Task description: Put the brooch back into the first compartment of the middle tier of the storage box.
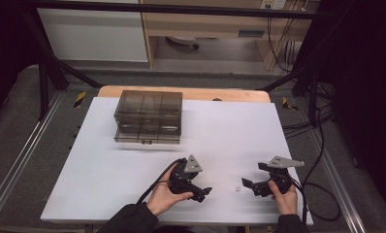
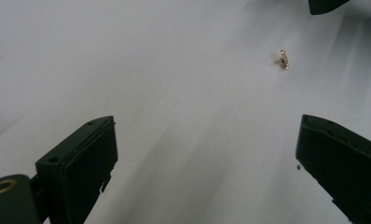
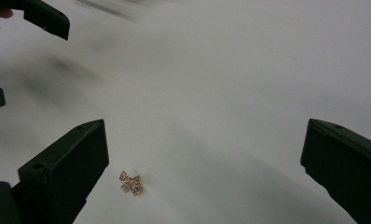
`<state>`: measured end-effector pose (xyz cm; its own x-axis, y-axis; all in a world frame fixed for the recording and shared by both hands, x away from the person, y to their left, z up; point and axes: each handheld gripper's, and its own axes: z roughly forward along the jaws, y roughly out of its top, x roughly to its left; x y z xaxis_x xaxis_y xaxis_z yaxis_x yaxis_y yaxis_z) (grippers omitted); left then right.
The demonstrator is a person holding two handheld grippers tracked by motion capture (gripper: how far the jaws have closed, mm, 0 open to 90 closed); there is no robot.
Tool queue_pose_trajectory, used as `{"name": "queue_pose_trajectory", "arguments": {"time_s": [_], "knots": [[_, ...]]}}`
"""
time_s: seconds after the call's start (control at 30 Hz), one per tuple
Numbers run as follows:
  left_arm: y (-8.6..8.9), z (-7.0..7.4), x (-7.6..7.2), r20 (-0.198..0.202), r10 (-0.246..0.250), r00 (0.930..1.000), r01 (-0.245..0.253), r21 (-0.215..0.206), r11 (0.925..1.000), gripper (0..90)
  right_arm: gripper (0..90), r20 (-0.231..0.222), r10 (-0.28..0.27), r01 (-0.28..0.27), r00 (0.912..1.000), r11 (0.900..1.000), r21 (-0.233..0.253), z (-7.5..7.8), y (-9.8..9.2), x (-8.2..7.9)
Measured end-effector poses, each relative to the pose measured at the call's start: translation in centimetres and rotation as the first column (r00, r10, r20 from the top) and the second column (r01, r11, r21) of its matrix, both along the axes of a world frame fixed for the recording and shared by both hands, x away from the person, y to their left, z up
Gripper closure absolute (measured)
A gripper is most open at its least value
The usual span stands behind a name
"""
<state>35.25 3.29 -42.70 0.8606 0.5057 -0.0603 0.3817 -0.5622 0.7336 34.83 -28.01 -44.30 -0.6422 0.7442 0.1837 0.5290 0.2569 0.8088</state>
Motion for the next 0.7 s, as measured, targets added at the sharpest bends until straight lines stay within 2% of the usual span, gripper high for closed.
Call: {"name": "queue_pose_trajectory", "arguments": {"time_s": [0.23,0.5,0.7], "knots": [[-1.8,-0.3,0.0,-0.029,-0.01,0.9995,0.009,-0.024,0.9997,7.0,1.4,0.0,-0.005,0.005,1.0,1.0,-0.001,0.0,0.0,0.0],[-4.1,-0.8,-0.2,-0.046,-0.033,0.9984,0.032,-0.023,0.9992,7.9,1.5,-0.003,-0.007,0.007,1.0,1.0,0.0,-0.1,0.1,0.1],[-5.5,-1.3,-0.4,-0.067,-0.048,0.9966,0.046,-0.035,0.9983,12.3,1.5,-0.002,-0.01,0.01,0.9999,1.0,0.0,-0.1,0.1,0.1]]}}
